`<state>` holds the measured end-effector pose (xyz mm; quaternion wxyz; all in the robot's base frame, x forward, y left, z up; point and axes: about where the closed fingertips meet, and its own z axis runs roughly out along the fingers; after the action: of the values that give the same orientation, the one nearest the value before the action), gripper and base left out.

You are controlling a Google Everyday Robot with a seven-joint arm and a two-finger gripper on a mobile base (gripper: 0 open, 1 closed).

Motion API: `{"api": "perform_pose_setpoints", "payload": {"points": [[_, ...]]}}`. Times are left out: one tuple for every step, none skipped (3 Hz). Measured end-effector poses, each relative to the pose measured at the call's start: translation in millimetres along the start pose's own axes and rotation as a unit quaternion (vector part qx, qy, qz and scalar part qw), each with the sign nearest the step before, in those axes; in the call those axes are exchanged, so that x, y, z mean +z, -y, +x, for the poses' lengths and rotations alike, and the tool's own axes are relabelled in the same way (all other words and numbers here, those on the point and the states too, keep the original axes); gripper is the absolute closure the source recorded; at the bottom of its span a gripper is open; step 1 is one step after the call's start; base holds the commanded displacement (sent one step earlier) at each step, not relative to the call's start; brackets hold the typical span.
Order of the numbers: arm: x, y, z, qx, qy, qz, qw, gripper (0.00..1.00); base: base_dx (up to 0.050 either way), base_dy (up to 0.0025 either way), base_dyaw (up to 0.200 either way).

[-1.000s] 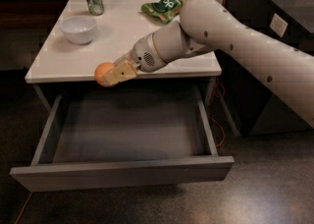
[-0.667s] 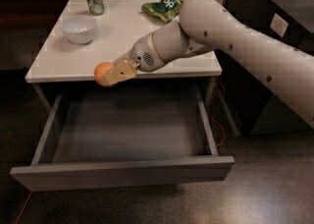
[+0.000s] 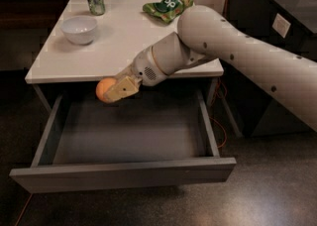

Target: Place orange into top drawer

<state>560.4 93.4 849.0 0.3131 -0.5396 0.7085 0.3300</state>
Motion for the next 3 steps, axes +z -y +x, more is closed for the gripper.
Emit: {"api": "perform_pose_setpoints", "payload": {"points": [[17.2, -16.2, 35.9, -0.007, -0.025, -0.013, 0.9996, 1.00, 0.000, 0.00000, 0.000], [43.9, -17.3, 93.0, -0.028, -0.056, -0.013, 0.9979, 1.00, 0.000, 0.00000, 0.000], [60.0, -5.0, 129.6, -0.042, -0.074, 0.001, 0.9963, 1.00, 0.000, 0.00000, 0.000]]}}
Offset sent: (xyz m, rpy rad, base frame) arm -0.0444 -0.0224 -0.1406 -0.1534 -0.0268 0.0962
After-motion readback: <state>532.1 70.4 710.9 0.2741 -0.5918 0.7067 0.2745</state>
